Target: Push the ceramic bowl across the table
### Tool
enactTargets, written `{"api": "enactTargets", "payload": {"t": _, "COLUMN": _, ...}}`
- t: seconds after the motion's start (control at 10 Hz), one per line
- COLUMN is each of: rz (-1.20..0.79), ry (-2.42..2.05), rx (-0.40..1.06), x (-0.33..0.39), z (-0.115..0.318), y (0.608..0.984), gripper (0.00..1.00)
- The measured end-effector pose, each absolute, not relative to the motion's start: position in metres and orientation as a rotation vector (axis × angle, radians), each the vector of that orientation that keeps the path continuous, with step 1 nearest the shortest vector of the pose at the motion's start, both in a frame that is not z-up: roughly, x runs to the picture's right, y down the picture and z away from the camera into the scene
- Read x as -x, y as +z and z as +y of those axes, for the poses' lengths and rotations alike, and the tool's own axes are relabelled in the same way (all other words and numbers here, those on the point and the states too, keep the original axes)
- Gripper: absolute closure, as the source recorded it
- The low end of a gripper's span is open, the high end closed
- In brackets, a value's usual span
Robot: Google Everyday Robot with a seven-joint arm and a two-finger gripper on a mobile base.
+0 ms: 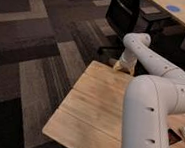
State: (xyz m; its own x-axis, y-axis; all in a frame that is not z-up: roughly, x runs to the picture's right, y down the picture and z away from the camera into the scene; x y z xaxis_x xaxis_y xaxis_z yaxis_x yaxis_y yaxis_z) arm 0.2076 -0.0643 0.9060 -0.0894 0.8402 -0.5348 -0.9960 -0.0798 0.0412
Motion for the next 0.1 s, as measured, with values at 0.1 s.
{"api": "enactTargets", "payload": {"t": 0.1, "rz": 0.465, "ry": 1.615, "rx": 0.433, "x": -0.2102, "z": -0.0639, "y": 0.9056, "gripper": 0.35}}
